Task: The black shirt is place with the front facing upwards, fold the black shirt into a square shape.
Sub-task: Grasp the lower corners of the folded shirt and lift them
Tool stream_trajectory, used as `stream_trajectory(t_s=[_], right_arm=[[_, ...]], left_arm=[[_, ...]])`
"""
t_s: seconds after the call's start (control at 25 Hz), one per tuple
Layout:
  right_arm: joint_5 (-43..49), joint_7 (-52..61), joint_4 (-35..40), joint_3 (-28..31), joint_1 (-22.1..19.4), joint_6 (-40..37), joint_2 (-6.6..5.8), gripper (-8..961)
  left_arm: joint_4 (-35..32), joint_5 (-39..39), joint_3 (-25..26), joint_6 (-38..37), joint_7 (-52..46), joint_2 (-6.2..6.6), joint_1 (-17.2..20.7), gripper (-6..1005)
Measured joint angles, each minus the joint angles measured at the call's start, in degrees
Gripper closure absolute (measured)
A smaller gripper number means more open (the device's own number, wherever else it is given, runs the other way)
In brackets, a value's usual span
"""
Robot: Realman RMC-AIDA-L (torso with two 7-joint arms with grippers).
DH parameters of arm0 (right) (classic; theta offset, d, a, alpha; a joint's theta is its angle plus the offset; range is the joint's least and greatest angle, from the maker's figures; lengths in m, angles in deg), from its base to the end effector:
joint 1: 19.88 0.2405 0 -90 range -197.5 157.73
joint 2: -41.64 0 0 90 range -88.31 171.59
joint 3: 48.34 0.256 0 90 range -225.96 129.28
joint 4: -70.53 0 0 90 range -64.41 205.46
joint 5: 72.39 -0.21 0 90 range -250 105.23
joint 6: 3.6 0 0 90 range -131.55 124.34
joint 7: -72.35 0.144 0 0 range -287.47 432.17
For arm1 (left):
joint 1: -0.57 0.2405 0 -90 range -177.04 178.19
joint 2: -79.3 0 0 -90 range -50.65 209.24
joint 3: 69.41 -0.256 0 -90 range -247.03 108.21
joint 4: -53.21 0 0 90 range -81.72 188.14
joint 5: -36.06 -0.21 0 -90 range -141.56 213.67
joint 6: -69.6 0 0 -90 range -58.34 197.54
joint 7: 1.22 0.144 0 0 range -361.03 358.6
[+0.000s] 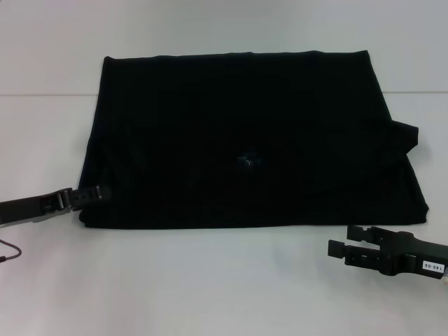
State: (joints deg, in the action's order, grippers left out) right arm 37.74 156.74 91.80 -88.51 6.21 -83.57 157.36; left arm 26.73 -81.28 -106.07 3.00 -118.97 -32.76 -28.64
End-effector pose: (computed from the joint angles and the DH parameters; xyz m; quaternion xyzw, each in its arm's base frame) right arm 0.3211 0.2991 -0.0233 -0.8670 0.4073 0.2493 0.1427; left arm -0.3517 0.3488 0.0276 -0.7312 -0.6061 -0.2130 0.2294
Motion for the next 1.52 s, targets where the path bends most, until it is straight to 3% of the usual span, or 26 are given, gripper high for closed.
stream_trajectory(t_s=[0.88, 1.04, 1.52], right_arm=[[-0.31, 0.14, 0.00, 0.02, 0.36, 2.08, 0.11, 70], [-0.33, 0.16, 0.00, 0.00, 0.36, 2.19, 0.11, 71], [-0.36, 0.16, 0.00, 0.00, 0.36, 1.88, 0.11, 69]], left_arm=[[-0.28, 0.00, -2.28, -2.22, 0.08, -0.45, -0.31, 168], [-0.49, 0.00, -4.40, -1.04, 0.06, -0.37, -0.57, 170], [-1.21, 0.04, -4.59, 0.27, 0.06, -0.44, -0.64, 177]])
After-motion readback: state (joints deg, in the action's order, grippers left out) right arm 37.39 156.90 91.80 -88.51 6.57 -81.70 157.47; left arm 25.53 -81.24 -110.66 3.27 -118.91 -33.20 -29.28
